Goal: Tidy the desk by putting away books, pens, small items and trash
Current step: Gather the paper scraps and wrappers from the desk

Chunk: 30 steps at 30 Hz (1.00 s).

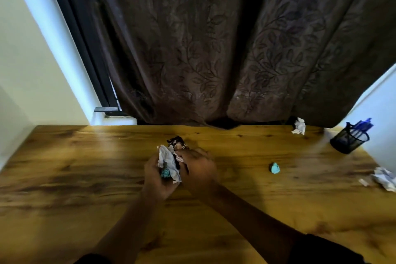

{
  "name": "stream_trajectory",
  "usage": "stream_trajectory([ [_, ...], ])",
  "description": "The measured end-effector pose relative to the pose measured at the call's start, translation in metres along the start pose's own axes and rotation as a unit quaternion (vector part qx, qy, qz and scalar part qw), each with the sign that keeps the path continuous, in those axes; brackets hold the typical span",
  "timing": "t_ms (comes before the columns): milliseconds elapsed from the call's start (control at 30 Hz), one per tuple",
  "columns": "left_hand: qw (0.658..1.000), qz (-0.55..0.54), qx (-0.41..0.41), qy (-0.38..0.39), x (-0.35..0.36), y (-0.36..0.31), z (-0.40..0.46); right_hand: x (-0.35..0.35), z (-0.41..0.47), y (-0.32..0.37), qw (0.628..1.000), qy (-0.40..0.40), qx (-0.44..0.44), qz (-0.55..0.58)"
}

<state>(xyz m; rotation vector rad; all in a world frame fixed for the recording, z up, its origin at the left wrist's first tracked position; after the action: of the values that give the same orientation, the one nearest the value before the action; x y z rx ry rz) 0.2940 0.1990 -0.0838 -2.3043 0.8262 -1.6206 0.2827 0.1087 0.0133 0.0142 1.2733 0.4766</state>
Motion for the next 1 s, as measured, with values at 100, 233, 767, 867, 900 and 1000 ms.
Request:
stream_trajectory([
  [100, 0.998, -0.033, -0.050, 0.028, 0.012, 0.016, -0.006, -0.002, -0.011, -0.010, 1.000, -0.022, -0.006, -0.017],
  [233, 0.987, -0.038, -0.115, 0.107, 0.041, 0.036, -0.014, -0.015, -0.020, -0.022, 0.998, -0.058, 0.003, -0.001],
  [767, 0.992, 0.040, -0.116, -0.016, 0.043, 0.093, 0.012, -0.035, -0.092, -0.279, 0.919, 0.204, 0.321, -0.103],
  [867, 0.993, 0.029, -0.112, -0.035, 0.042, 0.109, 0.019, -0.034, -0.097, -0.299, 0.913, 0.220, 0.324, -0.113],
  [900, 0.992, 0.034, -0.120, -0.021, 0.049, 0.117, 0.018, -0.036, -0.097, -0.303, 0.916, 0.213, 0.321, -0.109],
  [1000, 0.993, 0.043, -0.112, -0.011, 0.058, 0.132, 0.021, -0.043, -0.094, -0.304, 0.939, 0.181, 0.279, -0.084],
])
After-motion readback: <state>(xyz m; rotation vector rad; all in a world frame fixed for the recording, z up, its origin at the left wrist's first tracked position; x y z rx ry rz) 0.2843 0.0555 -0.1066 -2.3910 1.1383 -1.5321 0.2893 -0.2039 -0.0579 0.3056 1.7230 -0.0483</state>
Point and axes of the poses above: each hand's wrist, its own z-axis towards the middle knuckle, its own x-axis out of the palm, y = z × x, the point moved 10 cm from there along z, towards the middle knuckle, and after that the axes turned 6 degrees about -z, right-handed, at the moved point
